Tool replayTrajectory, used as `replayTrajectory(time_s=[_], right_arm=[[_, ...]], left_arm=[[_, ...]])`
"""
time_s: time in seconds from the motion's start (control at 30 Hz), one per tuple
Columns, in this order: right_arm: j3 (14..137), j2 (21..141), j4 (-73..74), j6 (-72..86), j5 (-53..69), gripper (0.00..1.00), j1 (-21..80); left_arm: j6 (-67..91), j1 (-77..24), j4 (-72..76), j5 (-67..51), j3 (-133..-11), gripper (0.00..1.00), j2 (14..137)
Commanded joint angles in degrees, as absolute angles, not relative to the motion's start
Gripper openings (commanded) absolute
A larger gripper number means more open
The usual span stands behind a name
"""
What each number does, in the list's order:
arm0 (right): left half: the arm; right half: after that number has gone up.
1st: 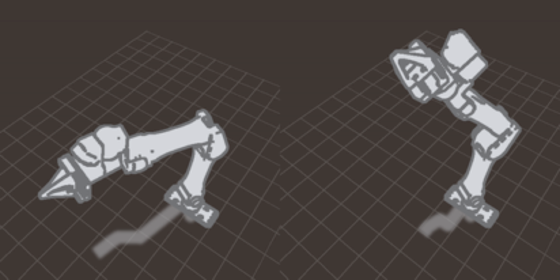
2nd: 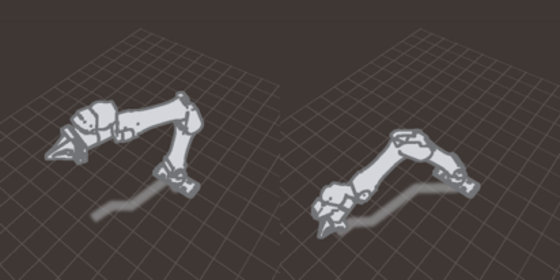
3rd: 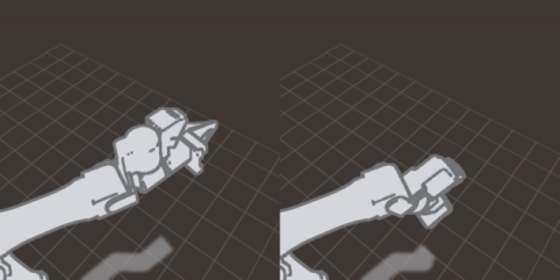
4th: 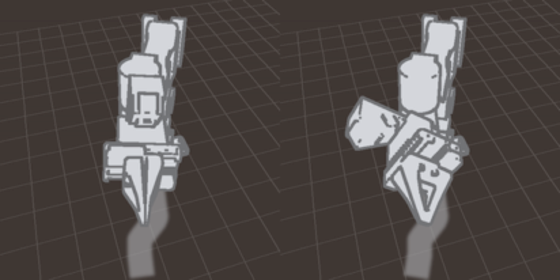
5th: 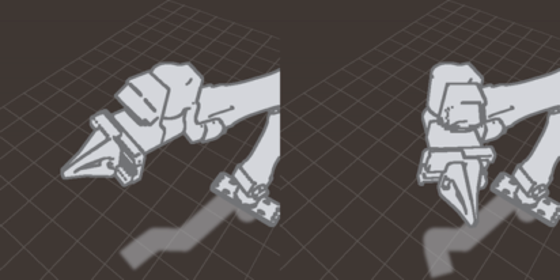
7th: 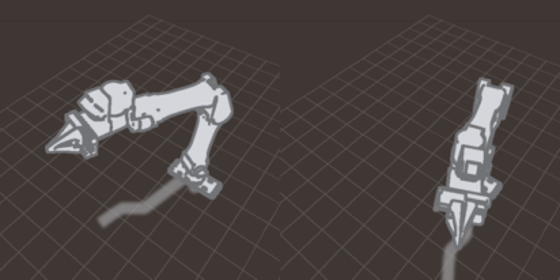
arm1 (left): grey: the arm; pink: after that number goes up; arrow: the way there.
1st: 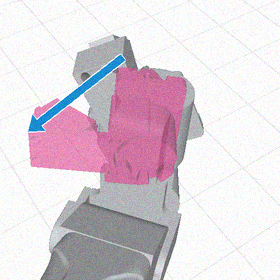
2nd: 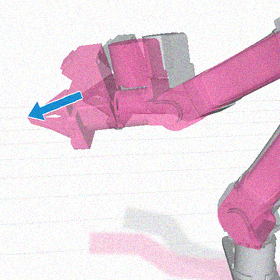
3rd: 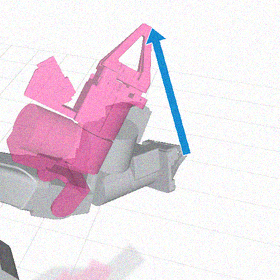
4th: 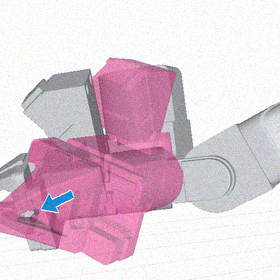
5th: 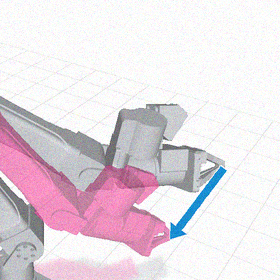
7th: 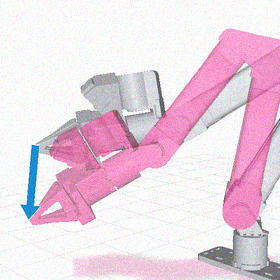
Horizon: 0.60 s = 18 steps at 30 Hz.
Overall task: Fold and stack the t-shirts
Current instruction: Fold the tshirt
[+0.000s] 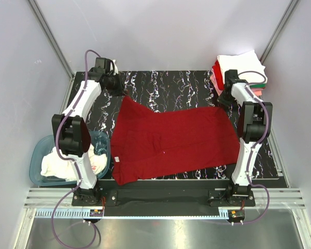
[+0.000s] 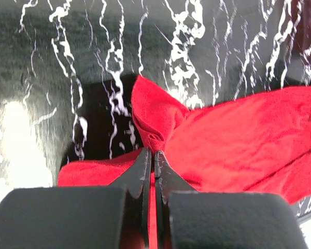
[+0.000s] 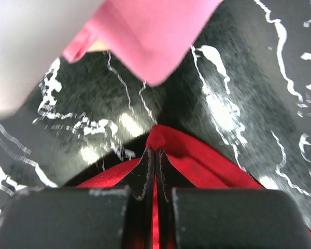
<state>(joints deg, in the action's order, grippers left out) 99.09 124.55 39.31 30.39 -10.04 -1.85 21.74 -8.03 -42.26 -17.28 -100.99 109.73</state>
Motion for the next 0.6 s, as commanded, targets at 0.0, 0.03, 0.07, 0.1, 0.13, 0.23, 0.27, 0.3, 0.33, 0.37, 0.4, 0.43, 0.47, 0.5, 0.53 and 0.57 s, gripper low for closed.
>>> replayTrajectory(time_s=[0.0,0.03,0.07,0.1,0.13,0.23,0.27,0.3,0.33,0.37,0.4,0.43,0.47,0.5,0.53,0.57], right_arm=[[98.44,118.13,40.69,28.48,-11.43,0.0,-1.23],[98.18,117.43,41.22,28.3,-11.51,0.0,-1.23],[97.39,116.9,41.31,28.13,-11.6,0.0,-1.23],[96.86,116.46,41.22,27.95,-11.6,0.0,-1.23],[96.33,115.93,41.05,27.95,-11.34,0.0,-1.23],[94.66,113.82,40.69,27.69,-10.72,0.0,-1.23],[93.88,113.47,40.61,27.51,-10.46,0.0,-1.23],[93.78,113.12,40.78,27.51,-10.28,0.0,-1.23],[93.43,112.51,40.78,27.34,-10.02,0.0,-1.23],[92.91,112.15,40.96,27.16,-10.02,0.0,-1.23],[92.55,111.28,40.96,27.16,-10.11,0.0,-1.23],[92.11,110.83,40.96,27.07,-10.11,0.0,-1.23],[91.24,110.4,40.87,26.9,-10.37,0.0,-1.23],[90.71,109.96,40.7,26.89,-10.55,0.0,-1.23],[90.36,109.08,40.69,26.98,-10.98,0.0,-1.23],[89.57,108.81,40.69,26.9,-11.51,0.0,-1.23]], left_arm=[[20.13,-8.96,-43.15,-15.56,-99.06,0.0,102.14],[20.21,-9.05,-43.07,-15.47,-97.14,0.0,100.13],[20.3,-9.23,-42.98,-15.38,-95.9,0.0,99.06],[20.39,-9.4,-42.89,-15.03,-94.84,0.0,98.01],[20.39,-9.49,-42.8,-15.03,-92.75,0.0,96.08],[20.65,-10.02,-42.54,-14.68,-88.35,0.0,91.94],[20.48,-10.37,-42.54,-14.59,-87.37,0.0,90.98],[20.48,-10.63,-42.8,-13.98,-86.15,0.0,88.88],[20.22,-10.98,-43.06,-13.63,-83.96,0.0,87.81],[20.04,-11.07,-43.15,-13.45,-82.54,0.0,86.76],[20.04,-11.34,-43.42,-12.93,-81.22,0.0,84.4],[19.95,-11.42,-43.5,-12.83,-79.91,0.0,83.33],[19.86,-11.6,-43.42,-12.92,-76.85,0.0,82.02],[19.86,-11.78,-43.42,-12.92,-75.51,0.0,79.83],[19.86,-12.3,-43.33,-12.83,-73.84,0.0,78.76],[19.95,-12.48,-43.42,-12.83,-72.44,0.0,77.53]])
